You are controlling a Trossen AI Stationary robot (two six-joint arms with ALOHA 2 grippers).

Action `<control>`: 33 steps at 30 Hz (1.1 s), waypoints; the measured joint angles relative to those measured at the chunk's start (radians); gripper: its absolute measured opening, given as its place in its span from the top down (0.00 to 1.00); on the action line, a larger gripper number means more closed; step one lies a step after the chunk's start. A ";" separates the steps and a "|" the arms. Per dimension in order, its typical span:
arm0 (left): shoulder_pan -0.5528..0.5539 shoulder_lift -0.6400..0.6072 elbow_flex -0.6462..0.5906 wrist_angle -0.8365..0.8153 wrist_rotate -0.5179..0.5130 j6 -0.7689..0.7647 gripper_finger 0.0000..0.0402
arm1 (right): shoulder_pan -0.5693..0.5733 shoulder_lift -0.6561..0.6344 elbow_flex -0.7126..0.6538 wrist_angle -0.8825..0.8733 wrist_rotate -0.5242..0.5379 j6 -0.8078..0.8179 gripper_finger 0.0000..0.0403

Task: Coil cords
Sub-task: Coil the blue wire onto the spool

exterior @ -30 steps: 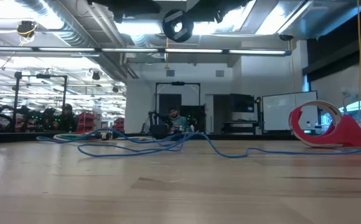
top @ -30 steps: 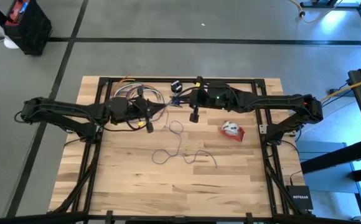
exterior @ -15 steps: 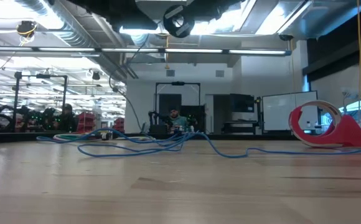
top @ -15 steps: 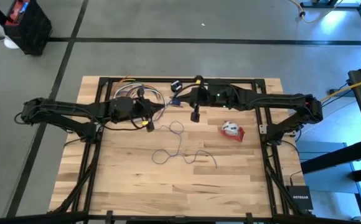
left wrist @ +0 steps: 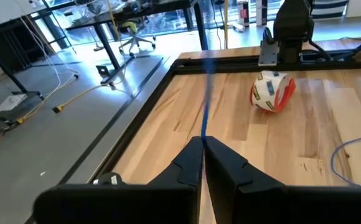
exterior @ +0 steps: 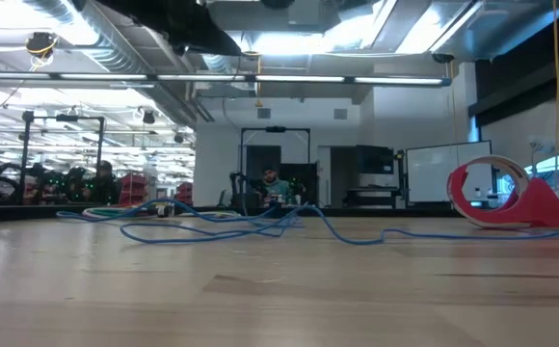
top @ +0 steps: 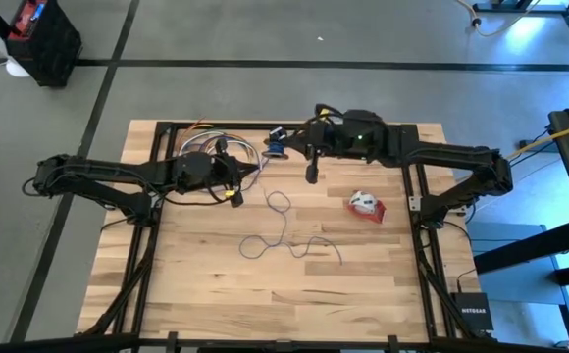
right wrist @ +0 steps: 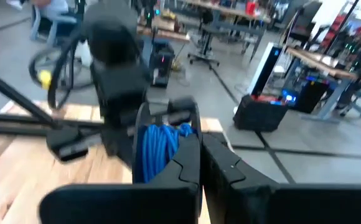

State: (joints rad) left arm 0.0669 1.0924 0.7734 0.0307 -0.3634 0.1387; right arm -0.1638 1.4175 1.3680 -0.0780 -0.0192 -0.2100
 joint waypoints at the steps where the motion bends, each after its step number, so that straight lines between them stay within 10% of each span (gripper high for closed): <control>1: 0.000 0.000 -0.001 -0.001 0.000 0.000 0.97 | 0.000 -0.004 0.006 -0.002 0.000 0.000 0.99; 16: 0.000 0.085 -0.001 0.031 -0.001 -0.063 0.98 | 0.001 -0.010 0.030 -0.024 0.008 -0.002 0.99; 27: -0.017 0.073 0.031 0.036 0.026 -0.084 0.58 | 0.001 -0.016 0.029 -0.040 0.008 -0.003 0.99; 33: -0.021 0.121 0.030 0.055 0.030 -0.077 0.54 | 0.001 -0.019 0.029 -0.039 0.008 -0.004 0.99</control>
State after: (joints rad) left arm 0.0456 1.2134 0.8032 0.0860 -0.3336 0.0619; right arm -0.1631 1.3983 1.3968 -0.1171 -0.0111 -0.2138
